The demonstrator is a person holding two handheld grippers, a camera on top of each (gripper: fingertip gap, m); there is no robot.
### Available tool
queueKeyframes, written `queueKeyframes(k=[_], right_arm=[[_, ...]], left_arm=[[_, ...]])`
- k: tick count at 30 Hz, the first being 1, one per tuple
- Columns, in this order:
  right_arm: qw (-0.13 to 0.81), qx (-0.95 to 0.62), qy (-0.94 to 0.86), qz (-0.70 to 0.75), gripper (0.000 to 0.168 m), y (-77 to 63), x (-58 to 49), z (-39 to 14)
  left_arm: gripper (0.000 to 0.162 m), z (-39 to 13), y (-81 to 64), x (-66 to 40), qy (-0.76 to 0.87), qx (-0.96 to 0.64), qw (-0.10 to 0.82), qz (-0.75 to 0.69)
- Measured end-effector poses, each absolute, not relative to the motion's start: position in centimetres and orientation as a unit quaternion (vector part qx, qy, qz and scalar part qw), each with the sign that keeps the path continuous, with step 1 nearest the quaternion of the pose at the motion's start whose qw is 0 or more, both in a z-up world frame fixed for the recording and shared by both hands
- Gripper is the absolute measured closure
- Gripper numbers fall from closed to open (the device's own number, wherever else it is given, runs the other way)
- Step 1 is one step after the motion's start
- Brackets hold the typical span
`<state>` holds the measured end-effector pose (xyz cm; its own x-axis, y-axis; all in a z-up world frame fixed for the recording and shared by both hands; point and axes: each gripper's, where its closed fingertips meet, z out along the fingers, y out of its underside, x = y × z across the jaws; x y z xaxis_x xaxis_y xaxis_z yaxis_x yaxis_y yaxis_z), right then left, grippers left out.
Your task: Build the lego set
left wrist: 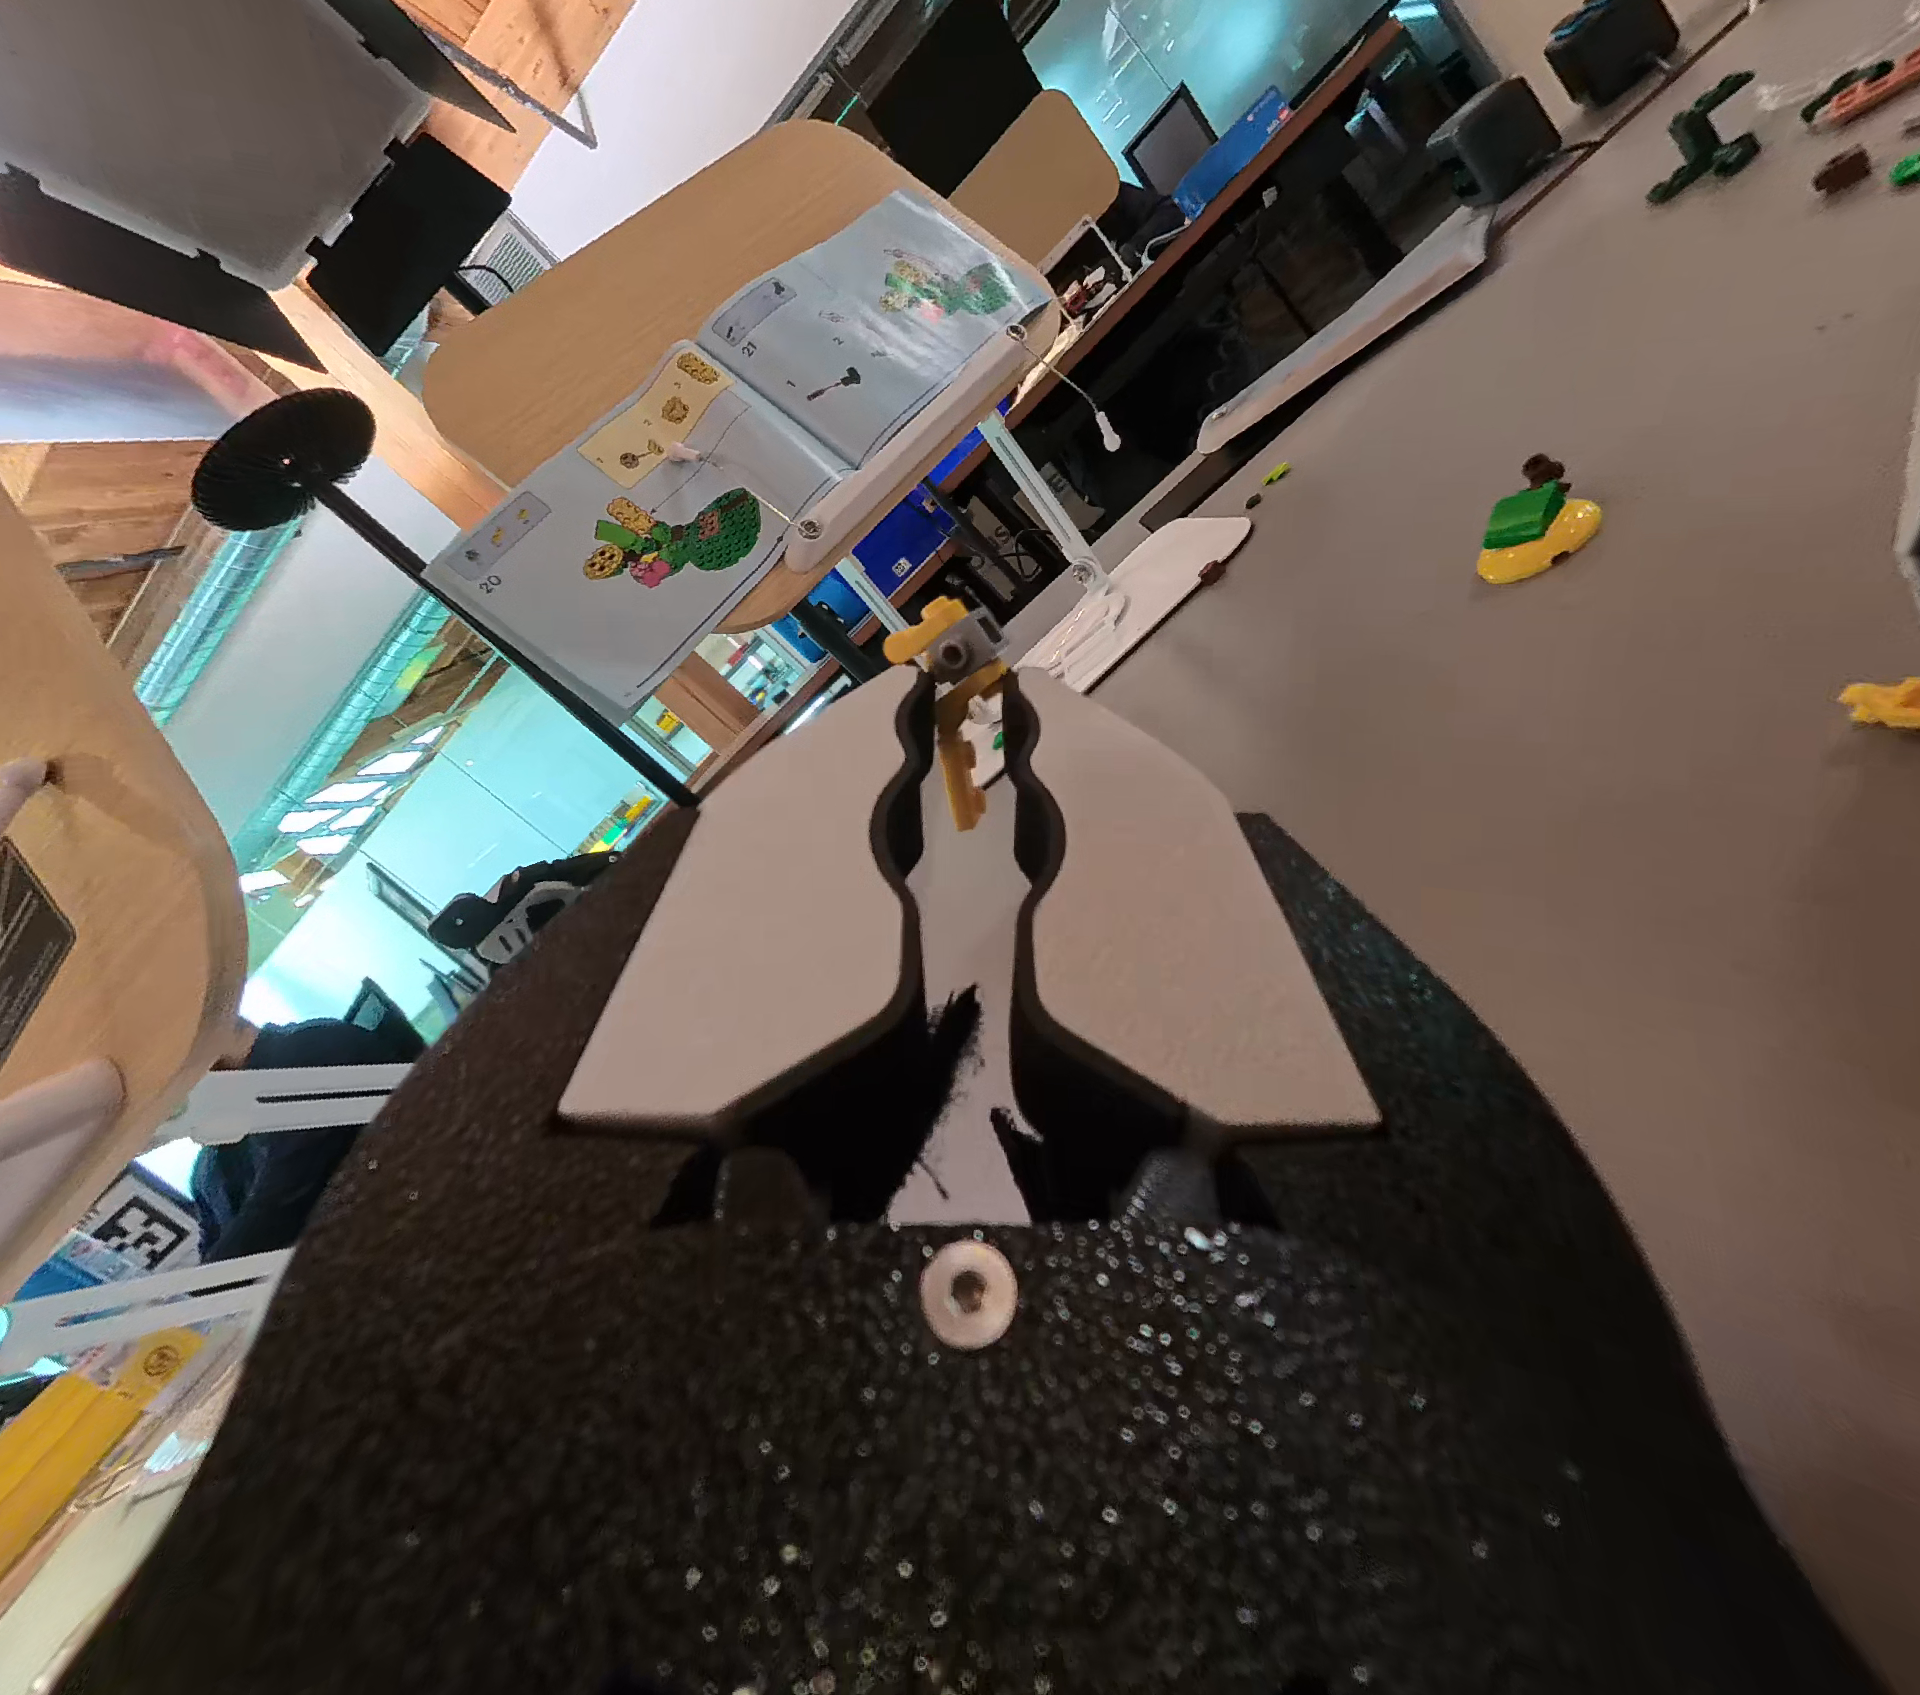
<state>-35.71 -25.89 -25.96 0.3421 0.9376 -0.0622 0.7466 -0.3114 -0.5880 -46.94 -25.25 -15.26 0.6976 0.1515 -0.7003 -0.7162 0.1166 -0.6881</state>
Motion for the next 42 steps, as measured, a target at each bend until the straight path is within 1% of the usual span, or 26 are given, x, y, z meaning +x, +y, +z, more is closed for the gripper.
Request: queueKeyframes(k=[6, 7, 8, 10, 13, 17, 21, 23, 25, 27, 29, 33, 36, 39, 42], right_arm=[[0.218, -0.789, -0.548, 0.173, 0.153, -25.7, -36.0, -26.1], [0.217, -0.788, -0.550, 0.172, 0.154, -25.7, -36.0, -26.1], [0.214, -0.785, -0.554, 0.176, 0.160, -25.8, -36.1, -26.1], [0.220, -0.773, -0.568, 0.175, 0.162, -26.0, -36.2, -26.1], [0.242, -0.737, -0.608, 0.168, 0.163, -26.2, -36.2, -26.0], [0.304, -0.683, -0.634, 0.198, 0.162, -26.9, -36.0, -24.4], [0.387, -0.646, -0.623, 0.213, 0.162, -27.2, -35.5, -22.5], [0.398, -0.635, -0.623, 0.224, 0.162, -27.6, -35.4, -22.4], [0.385, -0.640, -0.617, 0.246, 0.162, -28.0, -35.3, -22.5], [0.353, -0.649, -0.610, 0.286, 0.162, -28.5, -35.4, -22.5], [0.338, -0.656, -0.602, 0.305, 0.162, -28.5, -35.4, -22.5], [0.365, -0.649, -0.600, 0.293, 0.162, -27.2, -35.4, -22.3], [0.368, -0.632, -0.618, 0.289, 0.162, -26.7, -35.6, -21.6], [0.328, -0.623, -0.637, 0.313, 0.162, -26.8, -35.3, -20.5], [0.274, -0.611, -0.640, 0.378, 0.162, -27.5, -34.3, -18.1]], left_arm=[[0.150, -15.3, -25.3, -46.7, 0.245, -0.588, 0.707, 0.308], [0.150, -15.4, -25.3, -46.7, 0.247, -0.588, 0.705, 0.310], [0.150, -15.4, -25.3, -46.7, 0.250, -0.587, 0.704, 0.311], [0.150, -15.5, -25.4, -46.3, 0.261, -0.584, 0.704, 0.309], [0.150, -15.9, -25.4, -45.1, 0.294, -0.577, 0.701, 0.298], [0.150, -16.9, -25.4, -43.5, 0.346, -0.567, 0.688, 0.293], [0.150, -18.1, -25.0, -42.2, 0.399, -0.551, 0.655, 0.329], [0.151, -18.9, -25.0, -41.7, 0.440, -0.526, 0.623, 0.376], [0.150, -20.4, -24.7, -41.4, 0.489, -0.498, 0.571, 0.433], [0.151, -20.9, -24.6, -40.9, 0.519, -0.466, 0.535, 0.478], [0.151, -20.8, -24.6, -40.7, 0.525, -0.454, 0.529, 0.489], [0.151, -21.0, -24.7, -40.5, 0.541, -0.441, 0.535, 0.476], [0.151, -21.4, -24.5, -40.5, 0.551, -0.453, 0.536, 0.451], [0.151, -21.7, -24.2, -40.1, 0.576, -0.440, 0.516, 0.457], [0.151, -20.9, -24.2, -38.7, 0.614, -0.386, 0.491, 0.482]])
